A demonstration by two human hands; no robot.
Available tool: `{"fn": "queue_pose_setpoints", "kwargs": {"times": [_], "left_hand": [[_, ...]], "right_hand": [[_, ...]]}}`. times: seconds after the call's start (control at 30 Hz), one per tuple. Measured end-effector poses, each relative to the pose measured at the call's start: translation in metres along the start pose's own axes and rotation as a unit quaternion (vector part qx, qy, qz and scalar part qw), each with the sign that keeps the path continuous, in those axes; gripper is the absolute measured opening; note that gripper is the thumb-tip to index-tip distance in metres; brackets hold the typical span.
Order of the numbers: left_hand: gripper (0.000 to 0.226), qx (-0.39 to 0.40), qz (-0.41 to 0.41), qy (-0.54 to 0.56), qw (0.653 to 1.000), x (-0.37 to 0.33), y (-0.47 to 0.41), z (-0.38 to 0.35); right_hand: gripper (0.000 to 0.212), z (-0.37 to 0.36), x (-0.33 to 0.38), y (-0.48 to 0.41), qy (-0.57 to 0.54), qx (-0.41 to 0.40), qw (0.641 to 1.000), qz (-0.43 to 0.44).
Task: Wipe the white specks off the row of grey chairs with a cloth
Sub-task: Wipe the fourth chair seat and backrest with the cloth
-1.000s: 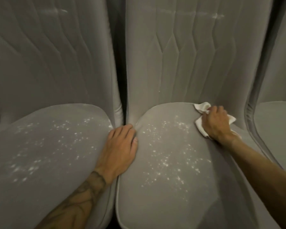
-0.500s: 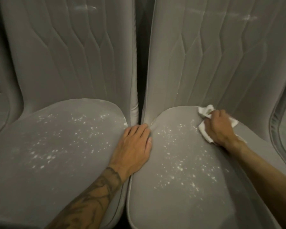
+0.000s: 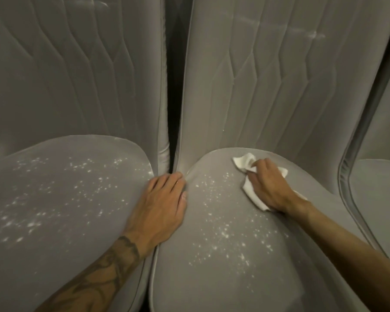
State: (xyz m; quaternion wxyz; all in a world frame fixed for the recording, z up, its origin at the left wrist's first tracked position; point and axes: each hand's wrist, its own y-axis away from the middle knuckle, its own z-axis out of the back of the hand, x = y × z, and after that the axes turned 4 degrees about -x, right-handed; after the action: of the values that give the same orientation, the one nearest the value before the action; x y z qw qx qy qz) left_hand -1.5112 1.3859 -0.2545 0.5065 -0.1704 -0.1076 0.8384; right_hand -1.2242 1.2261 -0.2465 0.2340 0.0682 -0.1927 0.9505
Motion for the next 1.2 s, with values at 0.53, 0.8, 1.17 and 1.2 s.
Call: {"fn": "queue_pose_setpoints", "kwargs": {"times": [0.53, 0.8, 1.17, 1.2], "left_hand": [[0.05, 0.015, 0.011, 0.026, 0.999, 0.001, 0.0, 0.002], [0.043, -0.002, 0.01, 0.024, 1.0, 0.001, 0.0, 0.0], [0.042, -0.004, 0.002, 0.029, 1.0, 0.003, 0.0, -0.004], [0.042, -0.005, 0.001, 0.029, 1.0, 0.003, 0.0, -0.004]], "right_hand": [[0.018, 0.004, 0.003, 0.001, -0.008, 0.015, 1.0, 0.002], [0.025, -0.012, 0.046, -0.006, -0.008, -0.025, 0.998, -0.062], [0.025, 0.003, 0.008, -0.012, 0.048, -0.023, 0.99, -0.133], [0.024, -0.002, 0.021, -0.007, 0.037, -0.015, 0.993, -0.109]]}}
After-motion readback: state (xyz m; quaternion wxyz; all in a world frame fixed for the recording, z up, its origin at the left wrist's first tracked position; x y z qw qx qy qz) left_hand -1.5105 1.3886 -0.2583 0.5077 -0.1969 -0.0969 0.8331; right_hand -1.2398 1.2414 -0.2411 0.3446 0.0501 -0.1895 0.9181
